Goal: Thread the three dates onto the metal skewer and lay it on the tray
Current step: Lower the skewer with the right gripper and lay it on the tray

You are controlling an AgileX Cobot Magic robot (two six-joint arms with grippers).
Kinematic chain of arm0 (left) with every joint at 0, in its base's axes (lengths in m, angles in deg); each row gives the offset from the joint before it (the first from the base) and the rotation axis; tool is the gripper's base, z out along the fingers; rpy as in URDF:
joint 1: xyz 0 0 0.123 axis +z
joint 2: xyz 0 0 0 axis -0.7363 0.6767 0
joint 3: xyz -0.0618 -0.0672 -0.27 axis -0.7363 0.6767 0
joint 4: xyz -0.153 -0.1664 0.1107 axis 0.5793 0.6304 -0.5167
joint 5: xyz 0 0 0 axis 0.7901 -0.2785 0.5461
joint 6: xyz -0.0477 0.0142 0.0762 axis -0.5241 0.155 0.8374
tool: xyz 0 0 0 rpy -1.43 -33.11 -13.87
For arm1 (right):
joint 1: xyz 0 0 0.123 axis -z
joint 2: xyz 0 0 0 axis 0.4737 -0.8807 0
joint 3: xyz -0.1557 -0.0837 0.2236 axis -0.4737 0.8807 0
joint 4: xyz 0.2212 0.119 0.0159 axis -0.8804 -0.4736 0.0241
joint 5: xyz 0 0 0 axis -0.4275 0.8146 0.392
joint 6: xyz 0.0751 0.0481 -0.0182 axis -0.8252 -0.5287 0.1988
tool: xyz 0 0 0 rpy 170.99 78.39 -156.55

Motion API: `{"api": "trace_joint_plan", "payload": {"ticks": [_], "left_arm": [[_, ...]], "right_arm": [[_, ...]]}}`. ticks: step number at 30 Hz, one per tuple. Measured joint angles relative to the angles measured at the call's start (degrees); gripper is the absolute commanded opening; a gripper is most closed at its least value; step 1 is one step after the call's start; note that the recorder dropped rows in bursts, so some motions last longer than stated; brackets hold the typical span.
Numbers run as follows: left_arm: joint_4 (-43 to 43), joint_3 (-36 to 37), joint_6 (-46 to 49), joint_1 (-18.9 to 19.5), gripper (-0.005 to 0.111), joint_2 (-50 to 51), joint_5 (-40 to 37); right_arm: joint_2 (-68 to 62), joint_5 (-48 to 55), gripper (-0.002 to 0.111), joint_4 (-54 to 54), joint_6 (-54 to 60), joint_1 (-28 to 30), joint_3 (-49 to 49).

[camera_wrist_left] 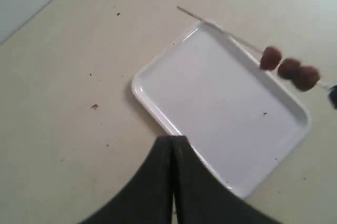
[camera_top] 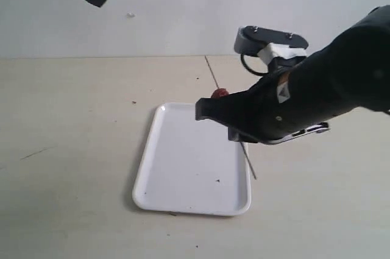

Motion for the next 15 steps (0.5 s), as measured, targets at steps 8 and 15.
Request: {"api": "trace_joint_plan", "payload": {"ticks": [8,15], "left_arm": [[9.1,14.8,0.1,7.1,0.000,-10.5,10.4],[9.9,25.0,-1.0,8.7,0.000,-17.7,19.9]], "right_arm": [[-10.2,-2.4,0.000,14.1,-25.7,-6.4,0.0],[-15.5,0.2,0.000,31.8,-50.5,-10.9,-1.8]]}}
